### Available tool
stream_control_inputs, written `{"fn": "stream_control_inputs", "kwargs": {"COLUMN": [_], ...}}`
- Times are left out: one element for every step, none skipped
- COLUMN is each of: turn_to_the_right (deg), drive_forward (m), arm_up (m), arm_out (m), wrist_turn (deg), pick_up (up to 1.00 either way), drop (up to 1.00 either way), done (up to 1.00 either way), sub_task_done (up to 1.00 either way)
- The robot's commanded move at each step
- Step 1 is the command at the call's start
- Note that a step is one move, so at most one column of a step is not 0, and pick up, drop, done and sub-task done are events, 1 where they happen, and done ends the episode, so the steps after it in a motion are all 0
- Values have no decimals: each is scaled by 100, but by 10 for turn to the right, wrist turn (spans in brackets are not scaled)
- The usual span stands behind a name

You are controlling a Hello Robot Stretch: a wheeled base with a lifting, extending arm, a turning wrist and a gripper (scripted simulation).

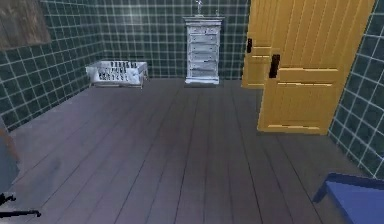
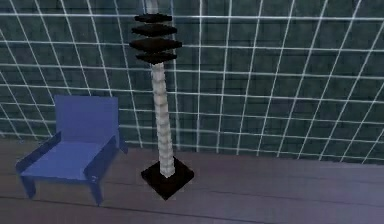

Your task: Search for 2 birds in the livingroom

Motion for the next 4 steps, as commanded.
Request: {"fn": "stream_control_inputs", "kwargs": {"turn_to_the_right": [90,0,0,30], "drive_forward": [0,100,100,0], "arm_up": [0,0,0,0], "arm_out": [0,0,0,0], "wrist_turn": [0,0,0,0], "pick_up": [0,0,0,0], "drop": [0,0,0,0], "done": [0,0,0,0], "sub_task_done": [0,0,0,0]}}
